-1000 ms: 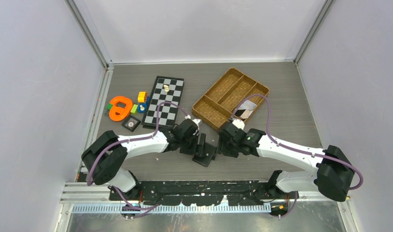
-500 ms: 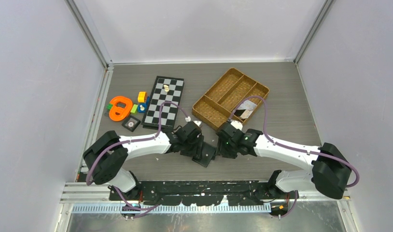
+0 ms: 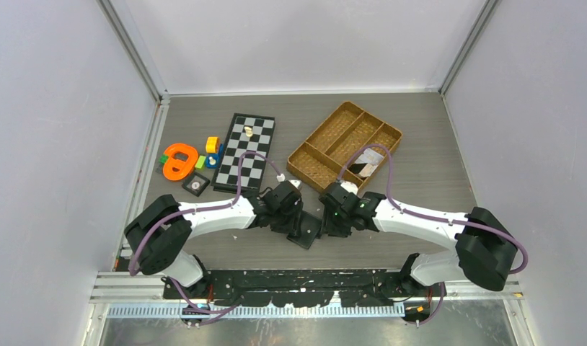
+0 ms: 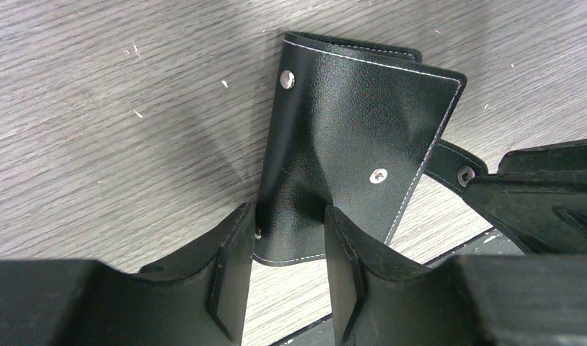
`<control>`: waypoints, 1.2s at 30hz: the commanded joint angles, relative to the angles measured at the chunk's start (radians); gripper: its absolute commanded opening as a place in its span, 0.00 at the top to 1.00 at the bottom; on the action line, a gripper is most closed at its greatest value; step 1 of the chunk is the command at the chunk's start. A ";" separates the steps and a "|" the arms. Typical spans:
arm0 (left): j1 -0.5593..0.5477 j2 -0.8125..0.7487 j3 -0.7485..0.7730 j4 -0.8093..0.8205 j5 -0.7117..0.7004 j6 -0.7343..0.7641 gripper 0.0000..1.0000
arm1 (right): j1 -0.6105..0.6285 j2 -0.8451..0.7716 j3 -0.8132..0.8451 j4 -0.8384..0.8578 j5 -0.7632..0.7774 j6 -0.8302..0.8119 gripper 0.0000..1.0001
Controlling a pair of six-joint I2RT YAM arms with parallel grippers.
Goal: Put the credit cards into the card holder
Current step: Close the card holder at the center of the board.
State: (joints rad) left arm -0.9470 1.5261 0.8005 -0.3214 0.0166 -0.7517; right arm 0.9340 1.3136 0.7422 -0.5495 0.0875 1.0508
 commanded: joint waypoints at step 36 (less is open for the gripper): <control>-0.049 -0.009 0.043 0.020 -0.003 -0.031 0.54 | -0.035 -0.078 0.020 0.066 -0.009 -0.315 0.99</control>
State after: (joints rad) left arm -0.9947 1.5291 0.8032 -0.2958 0.0509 -0.7853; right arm 0.9073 1.2579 0.7536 -0.5438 0.1143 0.7948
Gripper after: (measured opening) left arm 0.445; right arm 0.020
